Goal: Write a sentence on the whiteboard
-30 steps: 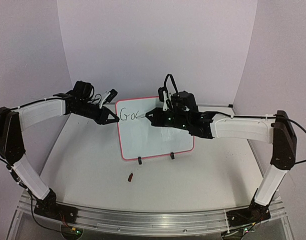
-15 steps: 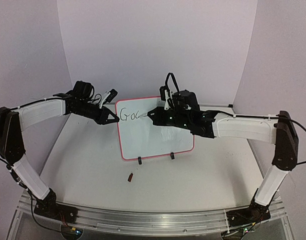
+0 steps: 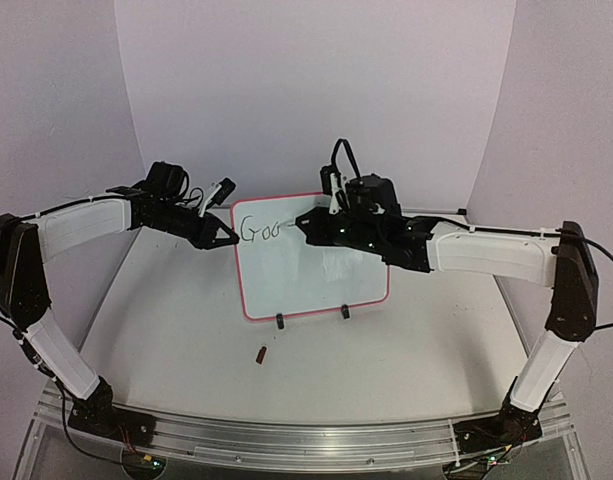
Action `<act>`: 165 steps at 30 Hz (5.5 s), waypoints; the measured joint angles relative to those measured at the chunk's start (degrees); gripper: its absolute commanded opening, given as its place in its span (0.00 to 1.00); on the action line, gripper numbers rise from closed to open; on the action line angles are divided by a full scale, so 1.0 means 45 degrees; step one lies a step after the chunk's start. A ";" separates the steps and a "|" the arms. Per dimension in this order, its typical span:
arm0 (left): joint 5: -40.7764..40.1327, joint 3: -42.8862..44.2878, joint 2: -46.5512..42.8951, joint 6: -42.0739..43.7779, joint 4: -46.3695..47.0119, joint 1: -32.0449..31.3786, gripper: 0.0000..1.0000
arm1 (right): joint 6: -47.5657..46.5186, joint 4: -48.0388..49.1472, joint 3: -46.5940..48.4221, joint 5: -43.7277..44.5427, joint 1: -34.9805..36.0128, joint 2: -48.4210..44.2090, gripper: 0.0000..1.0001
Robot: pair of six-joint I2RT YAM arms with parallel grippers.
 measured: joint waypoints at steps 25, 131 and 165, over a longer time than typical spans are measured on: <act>0.0001 0.0000 0.0000 0.0000 -0.0005 0.0000 0.00 | -0.0034 0.0147 -0.0734 -0.0476 -0.0019 -0.0999 0.00; -0.0053 0.0005 0.0000 0.0000 -0.0005 0.0000 0.00 | -0.0812 -0.0558 0.0219 0.0718 -0.0389 -0.0529 0.00; -0.0015 0.0015 0.0000 0.0102 -0.0087 0.0000 0.00 | -0.0128 -0.0490 -0.0313 -0.0536 -0.0534 -0.0437 0.00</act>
